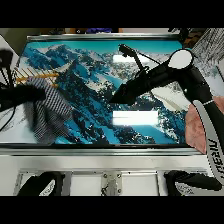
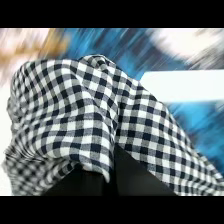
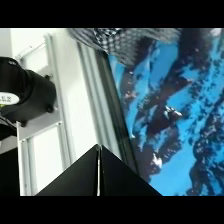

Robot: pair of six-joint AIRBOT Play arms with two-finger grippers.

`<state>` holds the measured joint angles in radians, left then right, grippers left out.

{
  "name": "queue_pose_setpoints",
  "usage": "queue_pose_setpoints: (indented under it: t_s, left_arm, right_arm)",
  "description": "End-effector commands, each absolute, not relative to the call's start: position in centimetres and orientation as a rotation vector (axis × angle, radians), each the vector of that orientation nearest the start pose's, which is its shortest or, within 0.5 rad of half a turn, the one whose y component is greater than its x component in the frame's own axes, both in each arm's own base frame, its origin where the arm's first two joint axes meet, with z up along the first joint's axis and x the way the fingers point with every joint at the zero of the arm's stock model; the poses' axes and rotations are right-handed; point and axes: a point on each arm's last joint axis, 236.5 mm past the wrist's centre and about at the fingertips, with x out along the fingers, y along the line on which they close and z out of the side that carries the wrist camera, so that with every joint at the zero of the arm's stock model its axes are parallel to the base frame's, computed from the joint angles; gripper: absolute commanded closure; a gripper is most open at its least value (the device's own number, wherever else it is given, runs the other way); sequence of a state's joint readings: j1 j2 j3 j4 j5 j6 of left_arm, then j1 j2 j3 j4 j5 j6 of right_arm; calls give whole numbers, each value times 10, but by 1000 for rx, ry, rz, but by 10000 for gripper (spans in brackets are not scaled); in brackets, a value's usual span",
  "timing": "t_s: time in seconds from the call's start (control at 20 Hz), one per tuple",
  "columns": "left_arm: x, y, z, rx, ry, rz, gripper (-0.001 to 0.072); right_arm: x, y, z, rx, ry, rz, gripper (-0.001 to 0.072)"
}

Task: Fold the clothes and pants, and hang the long-sleeved shirts on hangers.

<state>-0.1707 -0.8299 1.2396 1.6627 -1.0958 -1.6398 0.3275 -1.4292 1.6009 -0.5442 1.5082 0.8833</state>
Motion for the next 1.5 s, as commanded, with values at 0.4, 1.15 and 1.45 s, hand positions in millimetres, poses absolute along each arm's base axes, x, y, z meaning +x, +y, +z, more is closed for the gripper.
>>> queue_pose_setpoints:
  t_s: [0.4, 1.15, 1.45]
  left_arm:
    - [337, -274, 412, 55, 256, -644, 694]
    - [383, -99, 31, -354, 1094, -103, 694]
    - [382, -80, 19, -445, 1105, -69, 694]
  right_arm:
    - [411, 93, 244, 254, 798, 643, 703]
    - [413, 52, 62, 374, 1167, 336, 185]
    - [434, 160, -19, 486, 1237, 447, 178]
